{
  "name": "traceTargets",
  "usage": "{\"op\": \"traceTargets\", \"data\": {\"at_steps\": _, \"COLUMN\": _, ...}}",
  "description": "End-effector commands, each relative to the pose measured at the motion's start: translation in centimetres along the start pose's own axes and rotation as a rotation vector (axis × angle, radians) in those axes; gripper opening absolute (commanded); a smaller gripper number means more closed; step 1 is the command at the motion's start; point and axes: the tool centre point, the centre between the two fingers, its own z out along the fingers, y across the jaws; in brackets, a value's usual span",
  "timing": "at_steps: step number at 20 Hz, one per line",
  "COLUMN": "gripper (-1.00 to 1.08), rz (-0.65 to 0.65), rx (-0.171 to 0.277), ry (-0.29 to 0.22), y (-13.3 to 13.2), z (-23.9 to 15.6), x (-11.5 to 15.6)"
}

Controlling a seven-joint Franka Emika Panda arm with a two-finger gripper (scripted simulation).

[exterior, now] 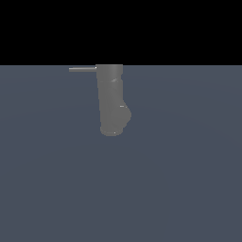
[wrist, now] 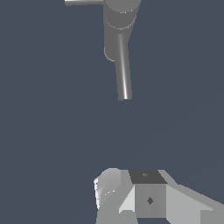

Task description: Turn on the faucet by rotating a designated handle.

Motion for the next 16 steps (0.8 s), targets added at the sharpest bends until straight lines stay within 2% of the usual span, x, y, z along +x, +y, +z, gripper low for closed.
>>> {"op": "traceTargets", "data": {"at_steps": 1, "gripper": -1.00, "rz": 0.023, "rx": 0.012, "ry": -0.001, "y": -0.1, "z": 0.0, "x": 0.7}}
{"op": "traceTargets", "data": {"at_steps": 8, "gripper": -1.00, "rz": 0.133, "rx": 0.062, "ry": -0.010, "y": -0.8, "z": 0.3, "x": 4.1}}
{"op": "traceTargets", "data": {"at_steps": 16, "gripper": -1.00, "rz": 0.325, "rx": 0.124, "ry": -0.036, "y": -1.8, "z": 1.4, "x": 9.7}}
